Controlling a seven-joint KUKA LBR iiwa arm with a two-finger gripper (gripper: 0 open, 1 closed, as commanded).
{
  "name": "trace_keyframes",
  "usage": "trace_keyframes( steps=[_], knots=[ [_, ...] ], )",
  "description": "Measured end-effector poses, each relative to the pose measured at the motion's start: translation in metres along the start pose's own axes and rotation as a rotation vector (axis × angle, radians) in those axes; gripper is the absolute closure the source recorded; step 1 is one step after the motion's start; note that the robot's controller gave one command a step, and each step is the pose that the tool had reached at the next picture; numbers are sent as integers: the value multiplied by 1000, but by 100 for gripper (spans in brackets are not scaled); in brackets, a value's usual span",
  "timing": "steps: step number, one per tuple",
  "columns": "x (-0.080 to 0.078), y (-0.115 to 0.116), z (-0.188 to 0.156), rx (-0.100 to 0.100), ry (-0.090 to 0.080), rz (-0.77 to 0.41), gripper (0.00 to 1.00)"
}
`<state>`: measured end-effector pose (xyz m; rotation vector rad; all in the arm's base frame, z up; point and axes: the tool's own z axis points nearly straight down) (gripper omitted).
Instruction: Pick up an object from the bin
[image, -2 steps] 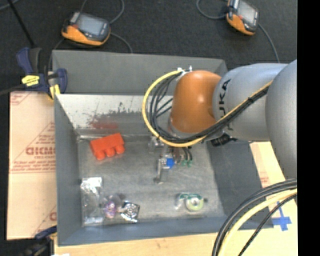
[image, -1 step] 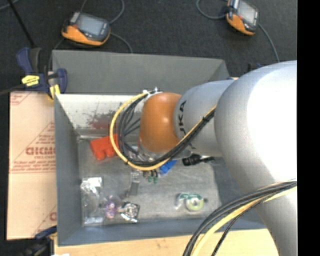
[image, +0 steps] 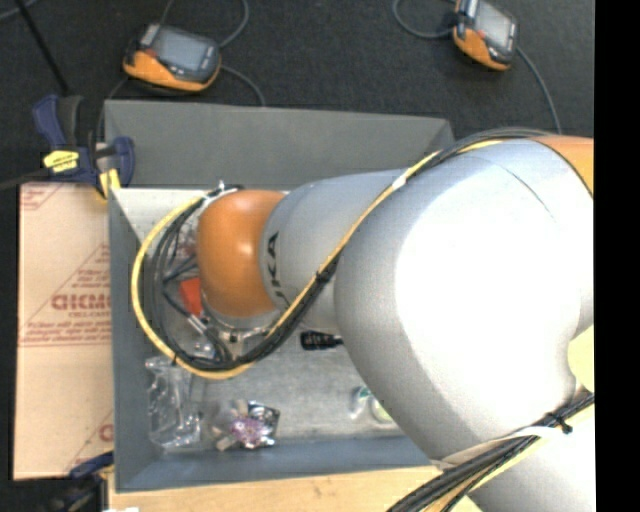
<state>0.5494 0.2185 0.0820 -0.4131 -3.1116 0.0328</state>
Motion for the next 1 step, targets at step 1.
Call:
trace_keyframes(
  steps=[1],
  knots=[
    [24,-1,10,-7,-10,-145,0]
  ],
)
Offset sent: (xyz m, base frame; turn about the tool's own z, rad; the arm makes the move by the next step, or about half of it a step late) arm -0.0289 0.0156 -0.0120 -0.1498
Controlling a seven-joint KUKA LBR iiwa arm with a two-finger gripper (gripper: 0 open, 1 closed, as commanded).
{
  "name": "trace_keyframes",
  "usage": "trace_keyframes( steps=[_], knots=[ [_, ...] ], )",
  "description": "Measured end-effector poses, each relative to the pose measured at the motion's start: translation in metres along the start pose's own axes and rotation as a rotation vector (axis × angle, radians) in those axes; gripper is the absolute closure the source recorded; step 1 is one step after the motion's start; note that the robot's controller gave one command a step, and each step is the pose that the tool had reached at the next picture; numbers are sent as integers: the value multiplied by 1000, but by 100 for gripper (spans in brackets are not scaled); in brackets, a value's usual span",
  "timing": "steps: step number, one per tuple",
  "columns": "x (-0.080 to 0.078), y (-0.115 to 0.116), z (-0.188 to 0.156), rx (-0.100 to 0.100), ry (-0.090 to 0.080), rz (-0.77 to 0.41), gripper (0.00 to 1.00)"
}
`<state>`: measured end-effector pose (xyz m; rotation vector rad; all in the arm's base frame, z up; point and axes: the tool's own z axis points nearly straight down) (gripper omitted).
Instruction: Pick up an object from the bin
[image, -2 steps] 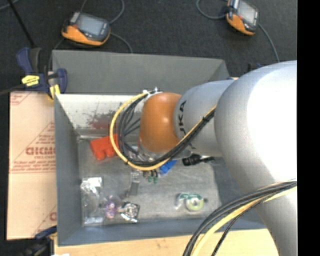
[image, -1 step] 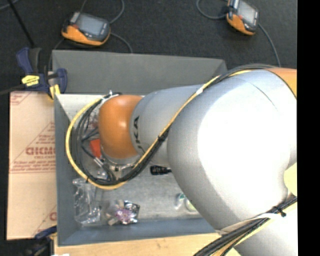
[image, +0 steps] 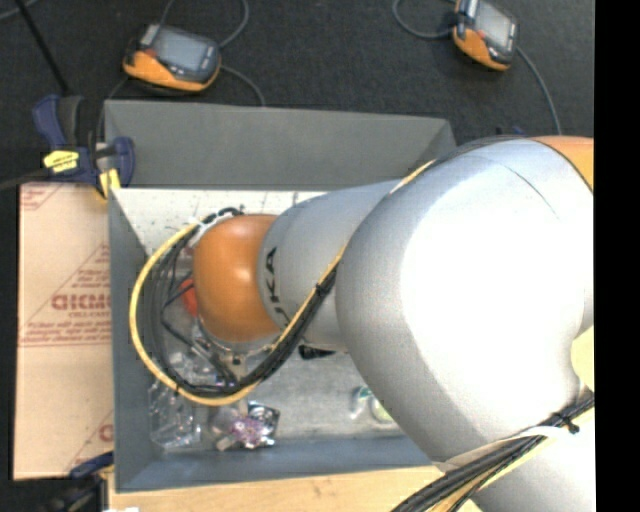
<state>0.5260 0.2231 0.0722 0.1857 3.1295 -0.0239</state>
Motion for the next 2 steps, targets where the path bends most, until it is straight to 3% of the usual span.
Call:
trace_keyframes(
  steps=[1,2],
  knots=[
    [41,-44,-9,-14,-3,-148,0],
    [10,-41,-8,-14,8,191,0]
  ],
)
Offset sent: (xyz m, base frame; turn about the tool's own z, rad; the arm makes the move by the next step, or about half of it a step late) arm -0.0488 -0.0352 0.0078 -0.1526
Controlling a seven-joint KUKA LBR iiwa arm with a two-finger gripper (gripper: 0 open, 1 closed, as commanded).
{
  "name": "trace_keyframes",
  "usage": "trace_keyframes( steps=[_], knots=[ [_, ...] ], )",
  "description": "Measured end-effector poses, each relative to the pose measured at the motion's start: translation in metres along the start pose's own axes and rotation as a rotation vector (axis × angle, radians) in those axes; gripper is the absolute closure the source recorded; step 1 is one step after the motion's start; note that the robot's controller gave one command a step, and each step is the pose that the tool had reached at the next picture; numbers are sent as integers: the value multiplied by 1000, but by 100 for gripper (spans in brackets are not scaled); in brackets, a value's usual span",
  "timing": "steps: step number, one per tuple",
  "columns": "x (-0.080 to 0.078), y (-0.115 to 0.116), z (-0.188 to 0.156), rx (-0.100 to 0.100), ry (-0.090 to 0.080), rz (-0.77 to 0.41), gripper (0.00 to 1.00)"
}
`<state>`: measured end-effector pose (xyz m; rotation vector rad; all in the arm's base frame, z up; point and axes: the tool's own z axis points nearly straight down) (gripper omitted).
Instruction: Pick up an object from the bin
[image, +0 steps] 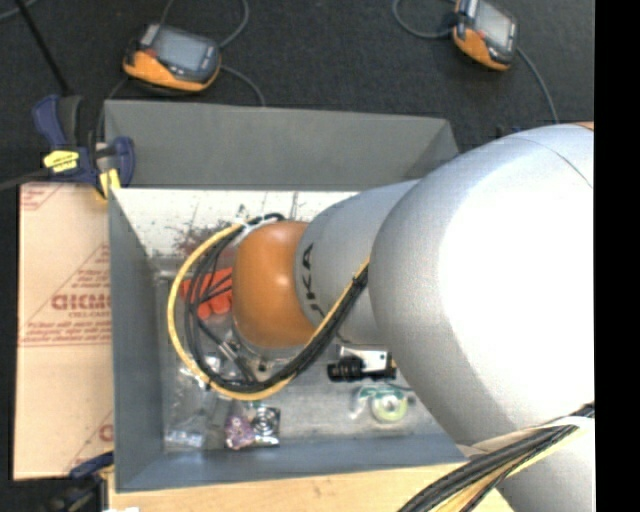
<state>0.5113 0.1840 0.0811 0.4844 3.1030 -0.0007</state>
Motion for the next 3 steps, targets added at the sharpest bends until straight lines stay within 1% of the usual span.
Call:
trace_keyframes(
  steps=[1,2,3],
  knots=[
    [-20,-39,1,1,2,129,0],
    [-19,-38,1,0,2,128,100],
    [27,-31,-158,-7,-6,96,100]
  ],
)
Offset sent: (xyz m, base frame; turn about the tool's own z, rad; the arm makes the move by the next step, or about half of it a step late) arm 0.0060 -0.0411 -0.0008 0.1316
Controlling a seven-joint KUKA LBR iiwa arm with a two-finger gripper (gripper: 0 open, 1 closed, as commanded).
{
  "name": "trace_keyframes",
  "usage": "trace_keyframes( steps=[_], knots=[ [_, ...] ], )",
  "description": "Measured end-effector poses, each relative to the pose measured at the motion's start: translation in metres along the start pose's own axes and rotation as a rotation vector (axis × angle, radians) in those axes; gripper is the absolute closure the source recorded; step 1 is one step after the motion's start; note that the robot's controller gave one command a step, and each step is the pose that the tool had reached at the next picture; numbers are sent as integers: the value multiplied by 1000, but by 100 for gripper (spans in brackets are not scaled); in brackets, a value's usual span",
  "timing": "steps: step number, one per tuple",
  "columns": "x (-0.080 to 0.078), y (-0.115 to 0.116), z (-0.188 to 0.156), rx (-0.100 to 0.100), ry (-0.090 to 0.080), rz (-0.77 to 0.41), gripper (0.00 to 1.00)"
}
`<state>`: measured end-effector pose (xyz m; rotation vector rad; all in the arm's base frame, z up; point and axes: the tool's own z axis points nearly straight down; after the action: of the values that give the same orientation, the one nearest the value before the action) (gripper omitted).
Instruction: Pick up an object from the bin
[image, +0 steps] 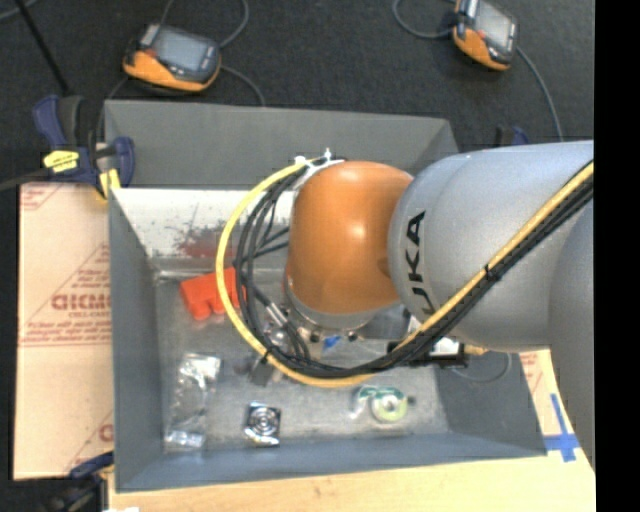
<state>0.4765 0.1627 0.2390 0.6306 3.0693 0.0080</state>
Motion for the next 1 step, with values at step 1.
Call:
trace_keyframes(
  steps=[1],
  knots=[
    [-6,15,107,6,10,-457,100]
  ],
)
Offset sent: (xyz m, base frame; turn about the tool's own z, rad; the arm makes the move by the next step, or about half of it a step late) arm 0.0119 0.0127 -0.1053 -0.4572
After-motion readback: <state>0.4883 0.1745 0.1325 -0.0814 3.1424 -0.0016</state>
